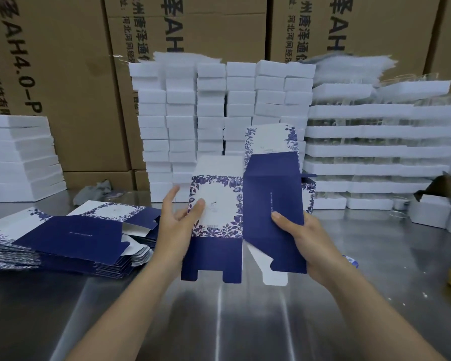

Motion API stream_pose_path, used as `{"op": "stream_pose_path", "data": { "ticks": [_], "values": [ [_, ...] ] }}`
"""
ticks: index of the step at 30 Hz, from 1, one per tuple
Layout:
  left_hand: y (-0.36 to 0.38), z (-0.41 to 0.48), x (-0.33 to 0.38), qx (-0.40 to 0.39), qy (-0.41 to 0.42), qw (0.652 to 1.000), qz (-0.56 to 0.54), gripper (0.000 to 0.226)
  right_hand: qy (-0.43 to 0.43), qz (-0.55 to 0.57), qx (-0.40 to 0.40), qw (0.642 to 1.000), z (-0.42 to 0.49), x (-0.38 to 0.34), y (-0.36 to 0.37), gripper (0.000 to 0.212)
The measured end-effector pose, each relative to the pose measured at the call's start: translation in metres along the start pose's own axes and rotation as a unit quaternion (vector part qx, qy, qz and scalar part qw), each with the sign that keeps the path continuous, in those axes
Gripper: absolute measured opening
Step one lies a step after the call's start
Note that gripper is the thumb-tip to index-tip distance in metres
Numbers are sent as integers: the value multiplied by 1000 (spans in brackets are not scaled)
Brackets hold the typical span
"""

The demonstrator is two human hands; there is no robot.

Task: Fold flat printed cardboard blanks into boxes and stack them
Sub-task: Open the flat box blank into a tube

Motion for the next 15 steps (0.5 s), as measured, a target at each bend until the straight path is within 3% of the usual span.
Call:
{"op": "stream_pose_path", "data": {
  "ticks": [2,4,6,8,11,15],
  "values": [
    [-6,2,1,-94,-78,992,-21,51,15,-7,-21,1000,1,1,-6,22],
    [-8,2,-1,-112,-110,988,-5,41,17,-16,-26,999,0,1,-7,20],
    [-2,-1,1,-62,-73,994,48,23,-7,-52,0,999,2,2,-3,14],
    [9,-6,0,-43,24,986,158,10,-61,-143,44,987,3,5,4,8],
    [26,-17,-1,-57,91,962,250,43,-117,-237,83,961,1,3,17,13],
    [26,-15,-3,-18,106,962,249,49,-150,-317,95,931,-5,-2,24,38]
  ]
}}
Point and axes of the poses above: each hand's wrist, its own z-axis towards the middle knuckle, its own y-axis out of the palm, x = y × z, the point moved 1 cm from there along z, towards the middle knuckle, and after that the axes turned 11 degrees about -x, right-handed, at the moved point
